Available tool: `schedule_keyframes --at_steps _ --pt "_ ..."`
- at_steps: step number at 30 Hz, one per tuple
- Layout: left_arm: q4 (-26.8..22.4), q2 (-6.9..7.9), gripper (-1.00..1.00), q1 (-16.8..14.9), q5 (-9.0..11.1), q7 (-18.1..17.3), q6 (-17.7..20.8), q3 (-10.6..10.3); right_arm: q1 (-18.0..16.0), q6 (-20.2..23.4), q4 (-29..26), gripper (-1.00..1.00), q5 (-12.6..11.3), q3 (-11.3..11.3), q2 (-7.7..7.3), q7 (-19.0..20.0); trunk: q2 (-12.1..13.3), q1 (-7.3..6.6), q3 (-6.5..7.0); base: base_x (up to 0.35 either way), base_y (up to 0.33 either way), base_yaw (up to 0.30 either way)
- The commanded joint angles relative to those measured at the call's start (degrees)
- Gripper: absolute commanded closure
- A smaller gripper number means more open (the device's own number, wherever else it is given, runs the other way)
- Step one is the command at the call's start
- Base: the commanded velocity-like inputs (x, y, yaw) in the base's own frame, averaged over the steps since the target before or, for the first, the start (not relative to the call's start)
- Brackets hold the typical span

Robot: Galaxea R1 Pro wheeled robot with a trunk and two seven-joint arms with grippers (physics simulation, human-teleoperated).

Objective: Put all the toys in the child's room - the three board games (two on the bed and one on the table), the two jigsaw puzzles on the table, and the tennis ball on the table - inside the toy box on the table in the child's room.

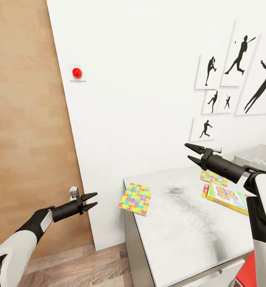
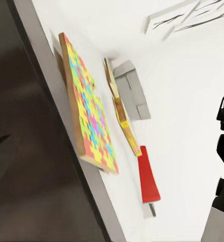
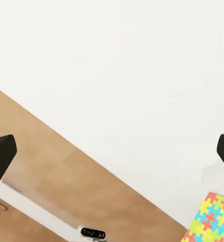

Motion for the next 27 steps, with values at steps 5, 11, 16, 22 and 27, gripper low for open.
schedule_keyframes --at_steps 5,11,16,22,27 --pt "0.0 0.07 -1.0 0.0 0.1 -0.1 0.6 0.3 0.0 0.2 0.0 -1.0 -0.3 0.0 0.03 -0.3 0.0 0.01 0.24 0.103 0.167 -0.224" --pt "0.0 -0.19 -1.0 0.0 0.1 0.0 0.7 1.0 0.0 0.2 0.0 -1.0 -0.3 0.0 0.1 -0.3 0.0 0.01 0.61 0.012 0.046 -0.227" --pt "0.0 -0.21 -1.0 0.1 0.1 0.4 0.7 2.0 0.0 0.2 0.0 -1.0 -0.2 0.0 0.1 -0.3 -0.4 0.23 0.58 0.002 0.006 -0.116" --pt "0.0 -0.26 -1.0 0.1 0.2 1.5 0.7 2.3 0.0 0.2 0.0 -1.0 -0.2 0.1 0.1 -0.3 -2.8 1.55 -0.47 0.0 0.001 -0.016" --pt "0.1 -0.26 -1.0 0.1 0.2 1.6 0.7 2.3 0.0 0.2 0.0 -1.0 -0.2 0.1 0.11 -0.3 -3.2 1.77 -0.65 0.0 0.0 -0.001"
